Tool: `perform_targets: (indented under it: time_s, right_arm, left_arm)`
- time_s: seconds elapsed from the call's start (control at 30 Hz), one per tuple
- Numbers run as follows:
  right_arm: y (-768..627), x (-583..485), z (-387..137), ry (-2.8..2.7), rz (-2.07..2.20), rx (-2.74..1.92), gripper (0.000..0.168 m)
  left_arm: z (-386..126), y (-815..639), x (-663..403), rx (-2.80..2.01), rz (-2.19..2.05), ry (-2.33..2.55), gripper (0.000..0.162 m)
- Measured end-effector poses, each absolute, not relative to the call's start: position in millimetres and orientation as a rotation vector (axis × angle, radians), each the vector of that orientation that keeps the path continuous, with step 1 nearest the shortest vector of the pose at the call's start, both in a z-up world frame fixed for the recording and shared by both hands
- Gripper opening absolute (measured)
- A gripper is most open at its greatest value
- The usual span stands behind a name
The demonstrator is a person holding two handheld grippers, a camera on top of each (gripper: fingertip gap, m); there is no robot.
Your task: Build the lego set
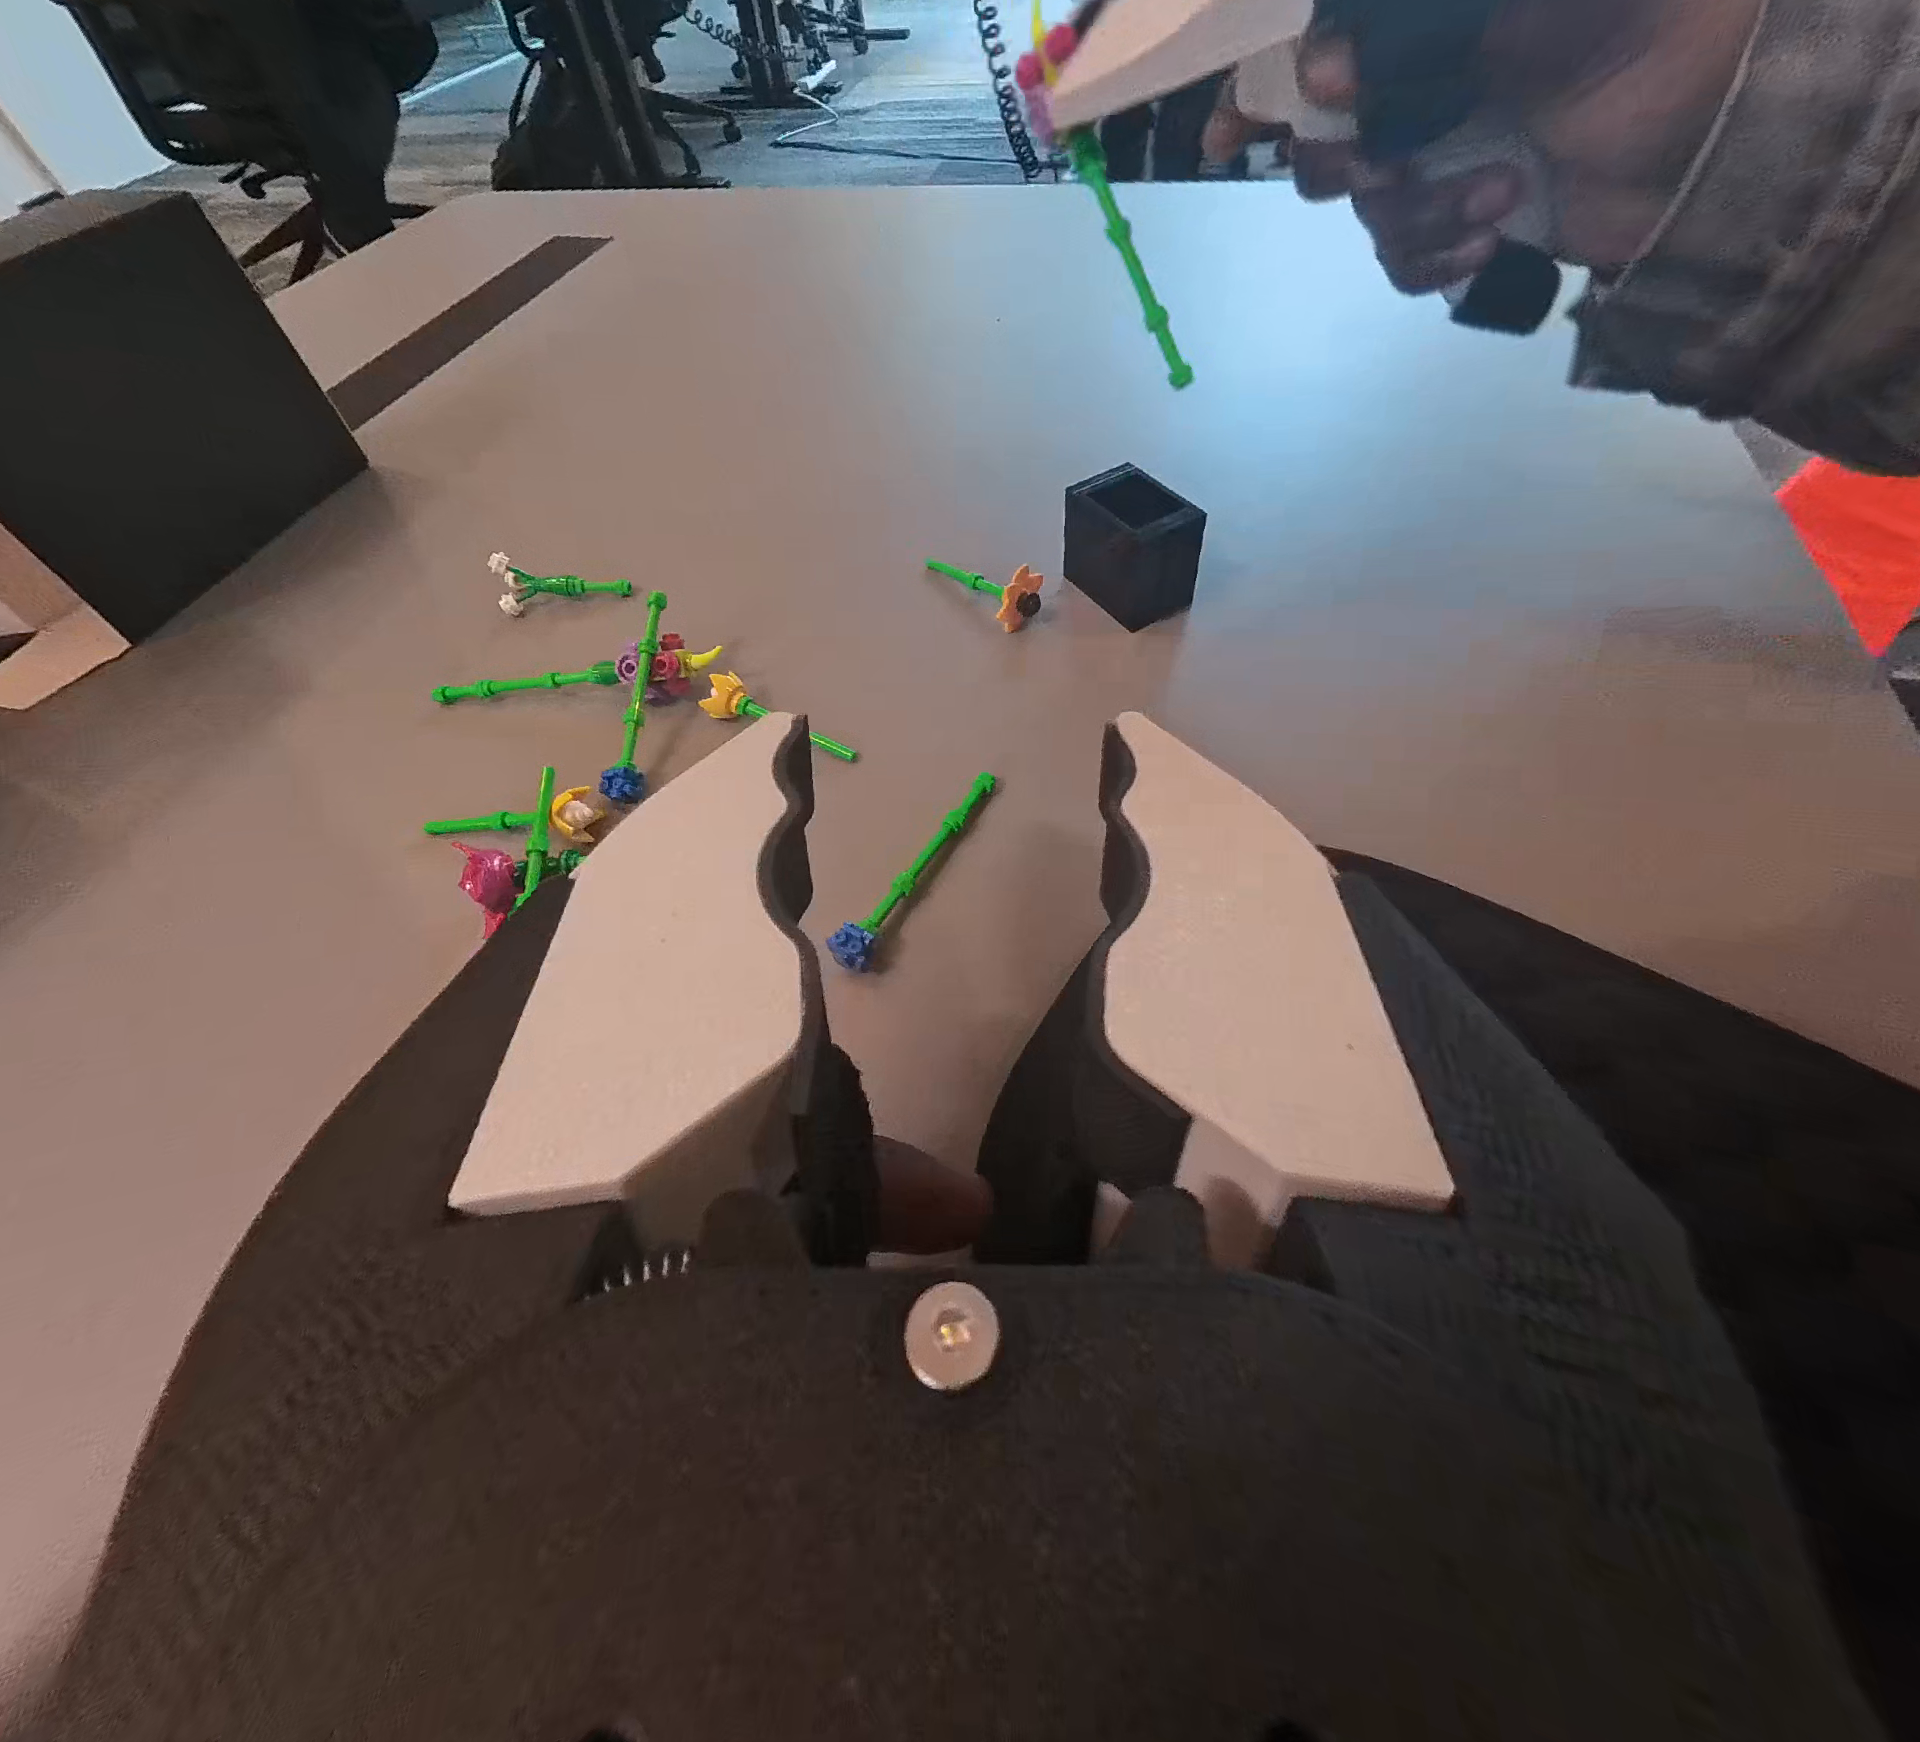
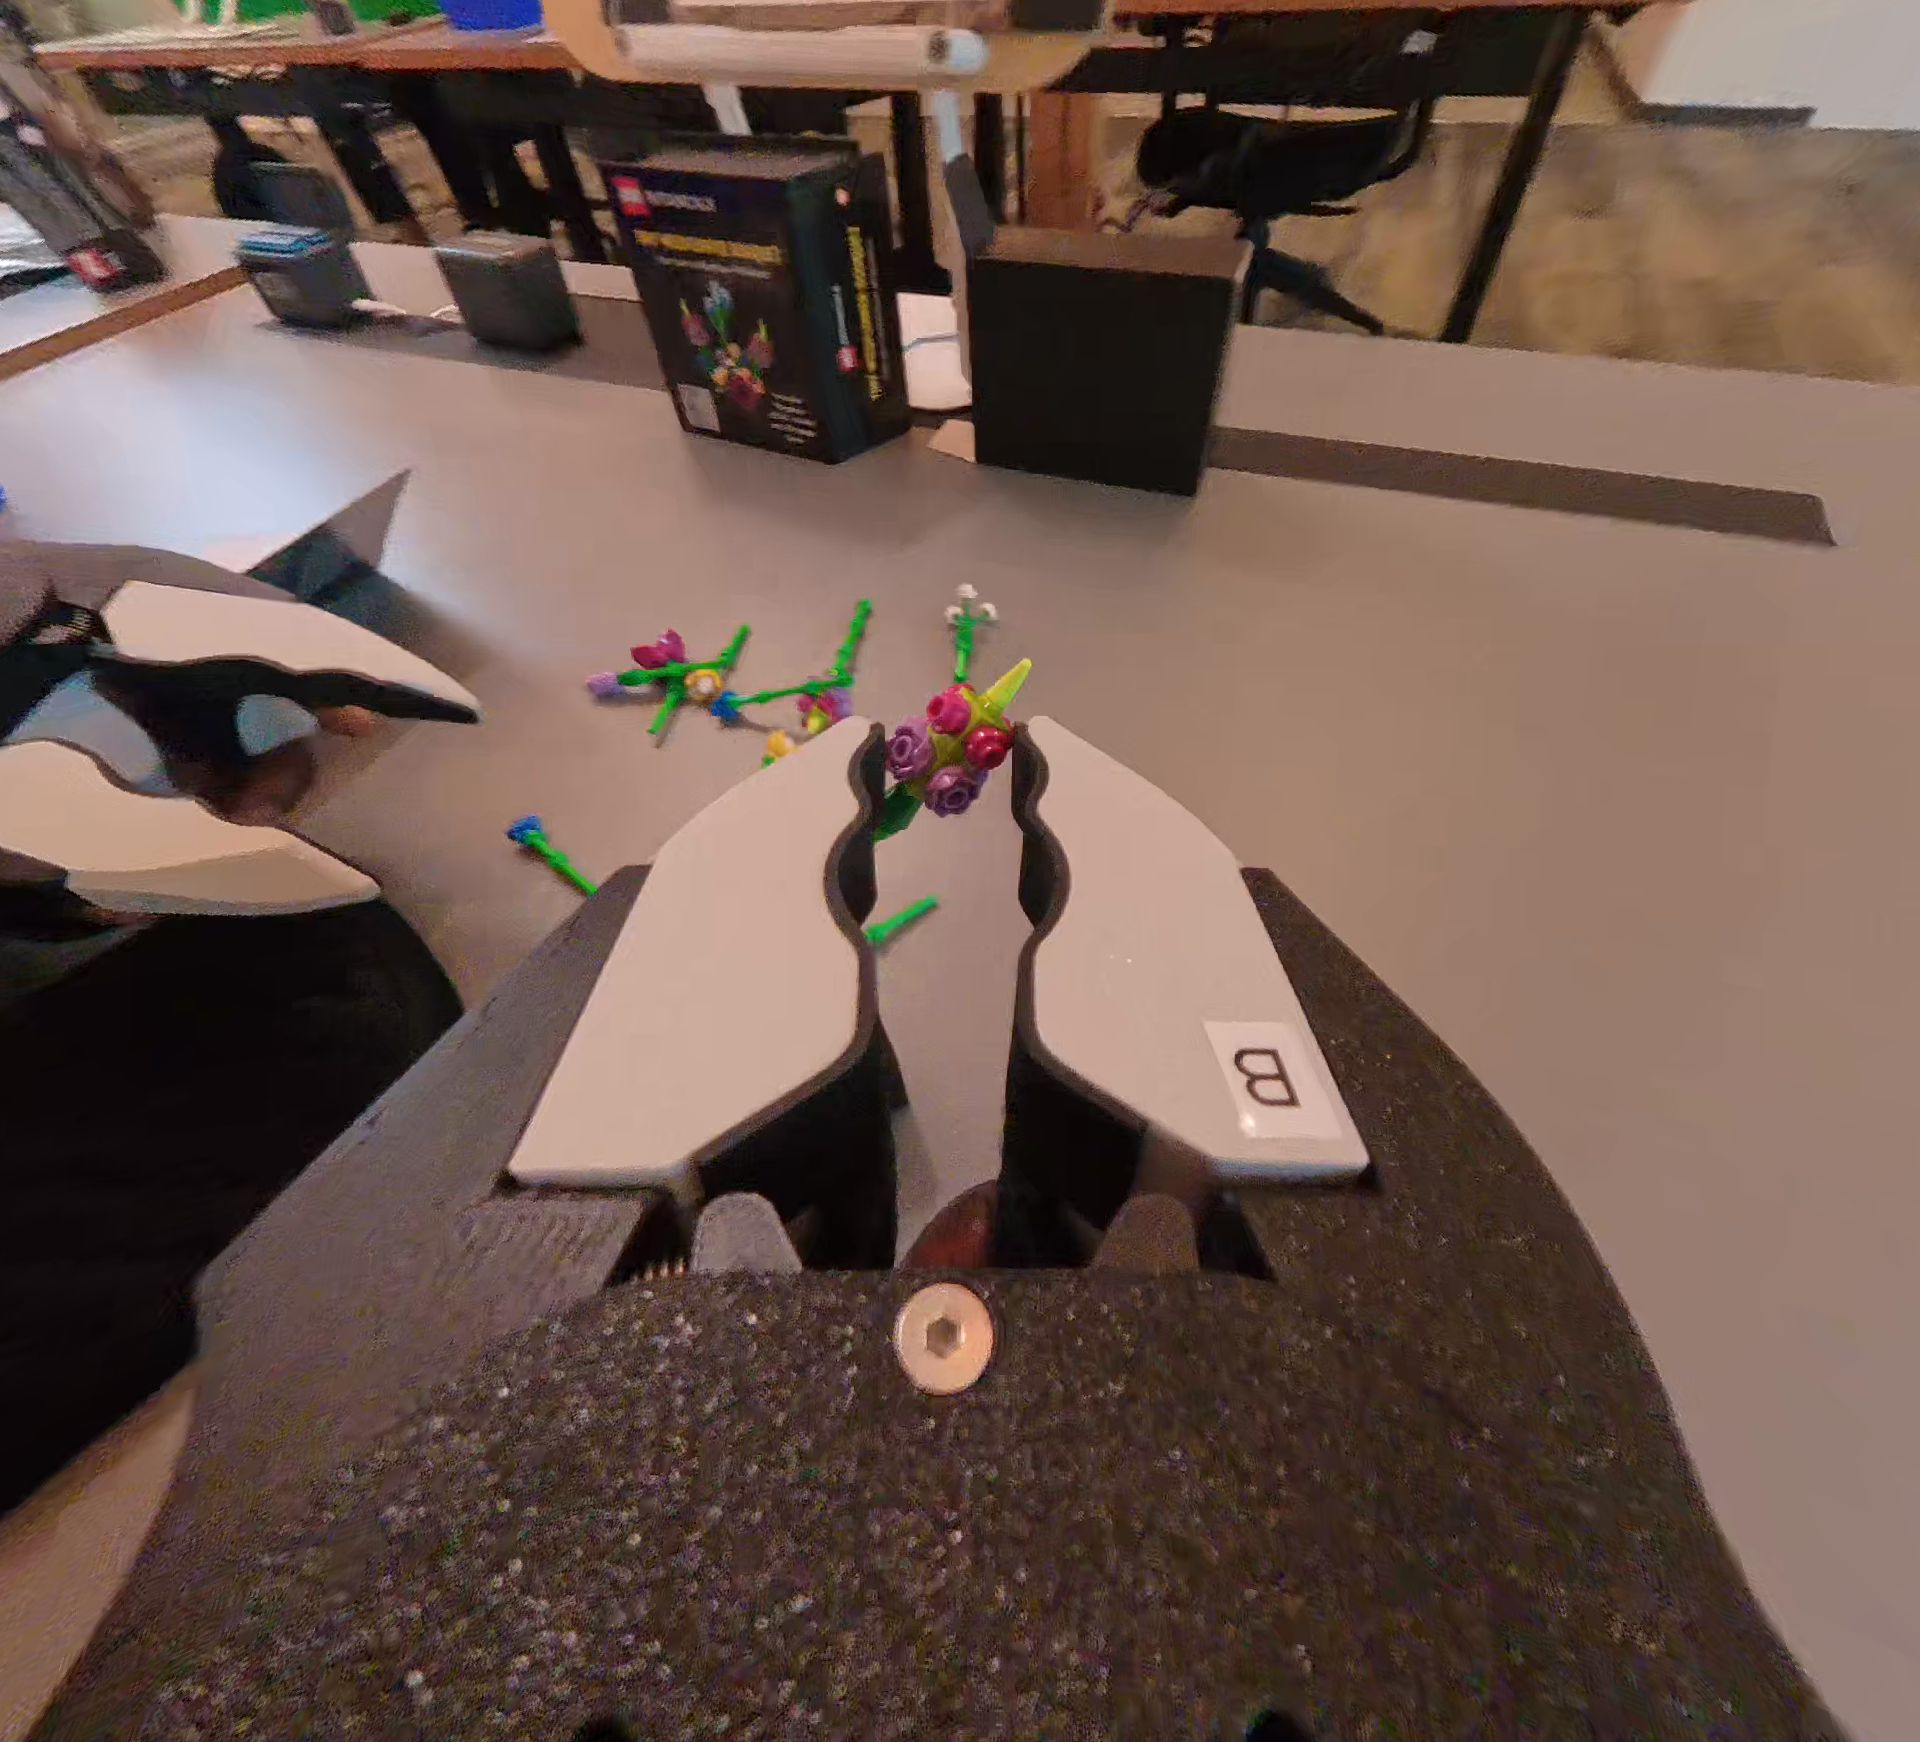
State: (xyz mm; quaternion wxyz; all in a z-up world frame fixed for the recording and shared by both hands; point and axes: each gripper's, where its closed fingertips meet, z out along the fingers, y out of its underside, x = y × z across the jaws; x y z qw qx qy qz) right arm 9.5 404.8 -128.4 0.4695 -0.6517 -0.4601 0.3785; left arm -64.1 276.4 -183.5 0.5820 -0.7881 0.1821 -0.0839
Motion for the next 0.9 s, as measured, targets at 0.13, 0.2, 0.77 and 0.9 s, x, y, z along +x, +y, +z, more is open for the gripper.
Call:
perform_targets:
  time_s: [0.13,0.2,0.77,0.9]
  right_arm:
    - [407,15,-138,-0.996,0.892,-1.561,0.023]
    - [408,13,-142,-0.987,0.828,-1.537,0.023]
    - [395,10,-182,-1.115,0.619,-1.594,0.027]
    - [393,9,-185,-1.115,0.654,-1.623,0.03]
  left_arm:
    - [-182,277,-63,-1.818,-0.157,0.449,0.053]
    - [-183,277,-63,-1.818,-0.144,0.453,0.053]
    - [-182,277,-63,-1.816,-0.148,0.453,0.051]
    - [-182,277,-64,-1.817,-0.147,0.453,0.051]
